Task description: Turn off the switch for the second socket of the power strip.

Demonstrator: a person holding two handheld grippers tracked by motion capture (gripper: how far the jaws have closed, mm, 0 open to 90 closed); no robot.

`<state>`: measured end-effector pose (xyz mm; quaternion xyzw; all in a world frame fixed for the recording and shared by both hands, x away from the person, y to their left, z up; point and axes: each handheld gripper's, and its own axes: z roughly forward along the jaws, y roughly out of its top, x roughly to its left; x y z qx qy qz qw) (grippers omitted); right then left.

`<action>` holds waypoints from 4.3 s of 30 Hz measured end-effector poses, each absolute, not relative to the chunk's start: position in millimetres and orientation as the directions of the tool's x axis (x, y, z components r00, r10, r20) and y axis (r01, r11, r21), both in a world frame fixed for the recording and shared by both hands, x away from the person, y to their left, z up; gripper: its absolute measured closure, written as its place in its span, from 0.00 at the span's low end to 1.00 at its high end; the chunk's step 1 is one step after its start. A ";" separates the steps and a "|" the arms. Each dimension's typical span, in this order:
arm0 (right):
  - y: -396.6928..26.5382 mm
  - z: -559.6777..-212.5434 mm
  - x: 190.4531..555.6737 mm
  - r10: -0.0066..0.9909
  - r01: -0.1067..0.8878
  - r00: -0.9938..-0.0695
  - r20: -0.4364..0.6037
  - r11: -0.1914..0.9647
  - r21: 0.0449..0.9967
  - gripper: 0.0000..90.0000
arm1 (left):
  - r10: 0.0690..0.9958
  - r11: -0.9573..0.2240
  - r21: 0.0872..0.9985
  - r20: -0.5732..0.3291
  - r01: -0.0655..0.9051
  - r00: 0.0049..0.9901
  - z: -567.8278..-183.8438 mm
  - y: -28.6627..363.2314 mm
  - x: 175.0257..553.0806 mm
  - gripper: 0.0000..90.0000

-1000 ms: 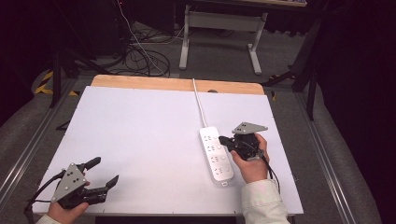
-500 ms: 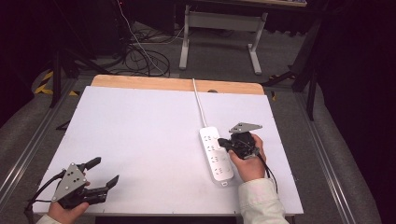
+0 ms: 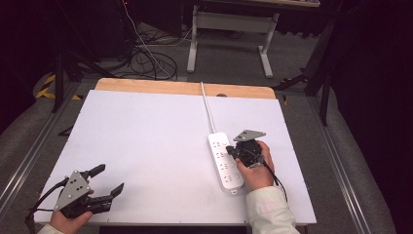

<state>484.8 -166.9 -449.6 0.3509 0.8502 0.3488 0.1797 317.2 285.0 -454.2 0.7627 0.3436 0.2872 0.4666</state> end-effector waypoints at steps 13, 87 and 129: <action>-164.7 -454.3 485.2 0.722 0.473 -0.689 -0.068 0.518 0.713 1.00 | 0.792 -0.328 0.909 0.116 0.257 0.599 -453.9 285.1 316.8 0.22; -159.4 -412.5 450.8 0.697 0.287 -0.701 -0.148 0.466 0.837 1.00 | 0.786 -0.334 0.908 0.119 0.254 0.606 -453.9 283.2 317.8 0.22; -191.1 -382.5 413.8 0.687 0.243 -0.721 -0.093 0.377 0.894 0.08 | 0.790 -0.321 0.911 0.107 0.258 0.604 -453.4 284.3 317.8 0.22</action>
